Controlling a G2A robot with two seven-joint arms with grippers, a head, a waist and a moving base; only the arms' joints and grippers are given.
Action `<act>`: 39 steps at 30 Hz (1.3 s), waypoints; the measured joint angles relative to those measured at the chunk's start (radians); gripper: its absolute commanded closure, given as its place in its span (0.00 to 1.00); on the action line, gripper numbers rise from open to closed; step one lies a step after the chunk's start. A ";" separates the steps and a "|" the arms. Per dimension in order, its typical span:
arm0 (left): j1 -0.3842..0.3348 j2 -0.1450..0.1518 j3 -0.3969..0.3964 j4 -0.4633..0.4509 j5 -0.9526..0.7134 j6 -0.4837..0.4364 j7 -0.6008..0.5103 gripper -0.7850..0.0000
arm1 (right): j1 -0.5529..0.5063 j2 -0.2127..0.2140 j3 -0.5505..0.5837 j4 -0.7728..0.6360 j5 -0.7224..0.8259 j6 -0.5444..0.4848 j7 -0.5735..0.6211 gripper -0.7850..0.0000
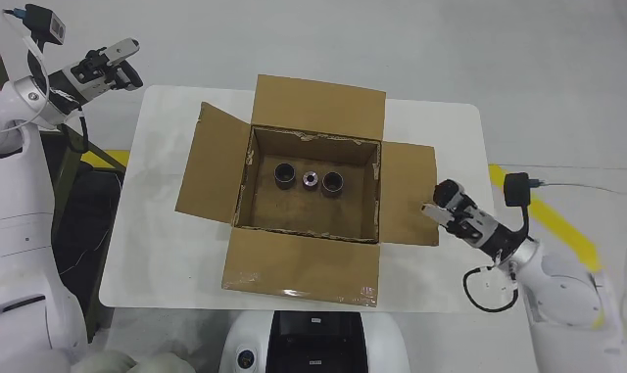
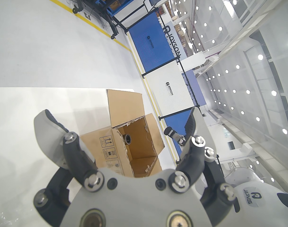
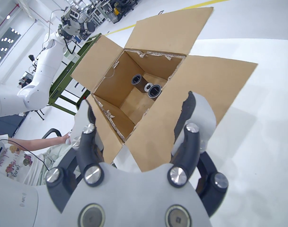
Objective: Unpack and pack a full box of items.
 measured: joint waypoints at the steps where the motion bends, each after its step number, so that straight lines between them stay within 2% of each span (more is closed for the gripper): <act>1: 0.000 0.000 0.000 0.000 0.000 0.000 0.000 0.00 | -0.004 0.001 0.009 0.012 0.009 0.002 -0.007 0.00; 9: 0.000 0.000 0.000 0.000 0.000 0.000 0.000 0.00 | -0.005 0.009 0.035 0.091 0.044 0.022 -0.045 0.00; 17: 0.000 0.000 0.000 0.000 0.000 0.000 0.000 0.00 | 0.026 0.014 -0.013 0.155 0.057 0.041 -0.028 0.00; 26: 0.000 0.000 0.000 0.000 0.000 0.000 0.000 0.00 | 0.071 0.021 -0.074 0.224 0.111 -0.010 0.013 0.00; 39: 0.000 0.000 0.000 0.000 0.000 0.000 0.000 0.00 | 0.076 0.038 -0.085 0.196 0.201 -0.068 0.060 0.00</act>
